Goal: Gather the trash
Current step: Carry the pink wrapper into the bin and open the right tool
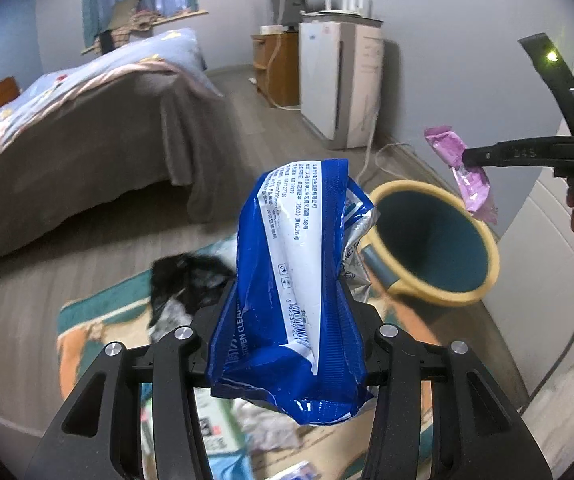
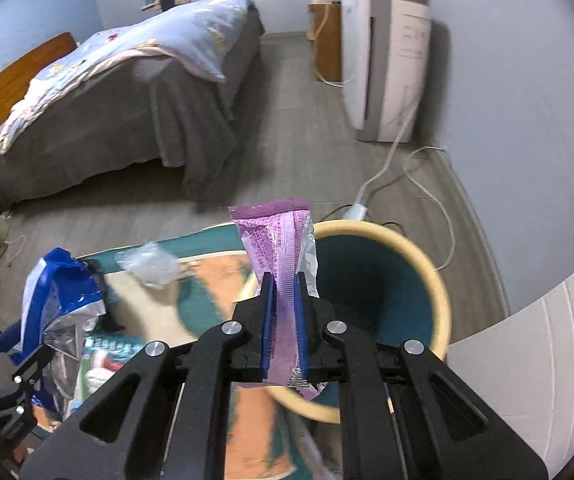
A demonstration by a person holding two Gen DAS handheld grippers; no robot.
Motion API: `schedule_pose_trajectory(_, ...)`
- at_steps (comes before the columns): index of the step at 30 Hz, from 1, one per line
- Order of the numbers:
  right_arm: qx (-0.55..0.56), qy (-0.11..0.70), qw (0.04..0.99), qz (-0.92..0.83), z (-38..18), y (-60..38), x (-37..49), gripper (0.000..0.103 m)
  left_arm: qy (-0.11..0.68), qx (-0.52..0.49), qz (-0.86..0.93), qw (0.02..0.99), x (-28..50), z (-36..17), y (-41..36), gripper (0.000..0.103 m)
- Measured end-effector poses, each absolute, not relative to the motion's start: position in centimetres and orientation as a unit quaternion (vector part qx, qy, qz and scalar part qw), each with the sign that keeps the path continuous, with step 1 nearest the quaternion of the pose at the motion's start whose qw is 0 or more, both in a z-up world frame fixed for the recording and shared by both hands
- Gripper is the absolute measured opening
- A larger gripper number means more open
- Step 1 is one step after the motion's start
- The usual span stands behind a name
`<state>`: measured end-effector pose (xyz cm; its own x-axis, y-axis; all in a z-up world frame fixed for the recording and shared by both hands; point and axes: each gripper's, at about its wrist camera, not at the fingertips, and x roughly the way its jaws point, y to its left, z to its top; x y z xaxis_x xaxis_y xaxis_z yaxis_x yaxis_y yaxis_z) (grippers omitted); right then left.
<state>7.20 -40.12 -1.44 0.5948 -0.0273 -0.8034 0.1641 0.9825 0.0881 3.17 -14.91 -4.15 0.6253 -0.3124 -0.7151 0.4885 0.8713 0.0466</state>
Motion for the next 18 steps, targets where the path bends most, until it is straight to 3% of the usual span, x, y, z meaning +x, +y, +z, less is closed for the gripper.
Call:
schedule_pose_trajectory(7,0.121,0.463,0.874,-0.080,-4.7,-45.1,8.1,0.010,0.372,0.142,-0.274,0.875,4.9,-4.9,-22.0,0.049)
schedule_pose_trajectory(15,0.157,0.507,0.837,-0.132,-8.8,-48.8,8.5,0.010,0.420,0.173,-0.310,0.835,7.7,-9.8,-29.6,0.050)
schedule_pose_trajectory(18,0.160,0.509,0.834,-0.142,-9.2,-49.3,8.5,0.011,0.424,0.190,-0.313,0.828,8.4,-11.4,-31.5,0.055)
